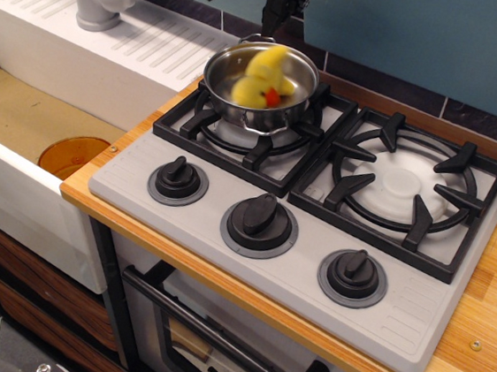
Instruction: Put pan on stove and put stuffedduck in pan
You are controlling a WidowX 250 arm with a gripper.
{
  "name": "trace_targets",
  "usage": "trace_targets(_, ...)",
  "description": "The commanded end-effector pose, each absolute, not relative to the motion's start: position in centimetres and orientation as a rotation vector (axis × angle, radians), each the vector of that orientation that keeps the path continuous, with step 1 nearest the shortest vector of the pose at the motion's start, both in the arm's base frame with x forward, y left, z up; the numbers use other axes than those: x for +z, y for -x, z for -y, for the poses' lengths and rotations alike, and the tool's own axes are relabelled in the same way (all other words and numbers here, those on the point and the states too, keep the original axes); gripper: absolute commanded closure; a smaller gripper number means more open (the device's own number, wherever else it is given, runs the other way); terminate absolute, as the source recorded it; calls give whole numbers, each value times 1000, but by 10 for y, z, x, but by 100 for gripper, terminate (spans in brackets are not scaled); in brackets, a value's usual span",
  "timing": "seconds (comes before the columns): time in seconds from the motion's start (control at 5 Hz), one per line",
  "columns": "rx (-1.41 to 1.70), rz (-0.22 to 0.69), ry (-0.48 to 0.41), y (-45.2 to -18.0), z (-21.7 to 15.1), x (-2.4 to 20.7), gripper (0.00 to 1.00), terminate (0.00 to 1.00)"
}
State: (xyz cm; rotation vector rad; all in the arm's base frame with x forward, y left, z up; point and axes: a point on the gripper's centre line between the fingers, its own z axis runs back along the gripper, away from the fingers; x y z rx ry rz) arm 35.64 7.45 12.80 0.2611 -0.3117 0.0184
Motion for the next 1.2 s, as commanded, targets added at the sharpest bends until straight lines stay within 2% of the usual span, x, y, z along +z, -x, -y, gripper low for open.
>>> trace_targets(0.0,20,361,-269,-361,-72,145,0,0)
trace_targets(1.0,6,341,-269,-367,-72,157,0,0)
